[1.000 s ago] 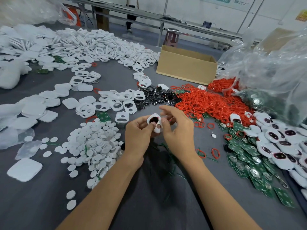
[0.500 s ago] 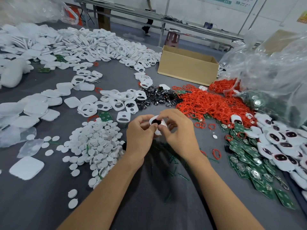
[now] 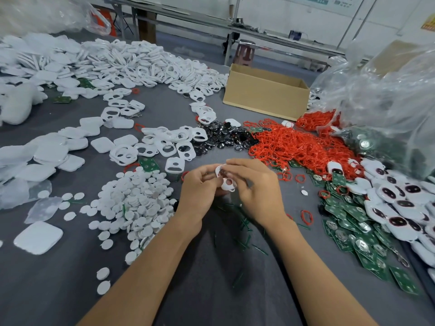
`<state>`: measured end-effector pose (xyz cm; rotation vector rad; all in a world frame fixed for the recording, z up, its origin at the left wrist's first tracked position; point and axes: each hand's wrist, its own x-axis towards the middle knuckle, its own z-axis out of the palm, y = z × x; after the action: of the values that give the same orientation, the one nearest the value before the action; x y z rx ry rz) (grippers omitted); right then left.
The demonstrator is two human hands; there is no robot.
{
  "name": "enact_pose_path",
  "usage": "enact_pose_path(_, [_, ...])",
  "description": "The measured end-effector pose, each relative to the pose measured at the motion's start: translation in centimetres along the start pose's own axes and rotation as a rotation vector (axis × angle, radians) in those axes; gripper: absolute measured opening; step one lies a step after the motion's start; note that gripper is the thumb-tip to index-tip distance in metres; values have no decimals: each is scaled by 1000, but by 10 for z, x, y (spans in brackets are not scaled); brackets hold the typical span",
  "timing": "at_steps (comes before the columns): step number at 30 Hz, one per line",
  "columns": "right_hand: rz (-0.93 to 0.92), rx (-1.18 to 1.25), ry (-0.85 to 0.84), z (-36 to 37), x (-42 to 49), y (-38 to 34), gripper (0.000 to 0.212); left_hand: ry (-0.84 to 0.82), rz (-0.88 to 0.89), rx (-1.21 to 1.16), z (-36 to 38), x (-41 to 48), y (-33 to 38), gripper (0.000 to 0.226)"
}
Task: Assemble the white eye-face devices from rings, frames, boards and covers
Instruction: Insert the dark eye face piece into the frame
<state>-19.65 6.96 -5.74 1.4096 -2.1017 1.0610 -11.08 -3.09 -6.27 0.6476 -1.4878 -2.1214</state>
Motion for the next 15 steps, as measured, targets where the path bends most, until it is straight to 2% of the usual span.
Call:
enact_pose_path(6, [-204,-130,88,1,-1,1,15,19,4,66,1,-1,-1,25])
enact_pose_path(10, [-221,-123,72,2,-1,2,10,10,-1,55,1,-2,0,21])
enact_pose_path(15, [-141,-28,34,3,-2,6,15,18,7,46,1,-2,2,20])
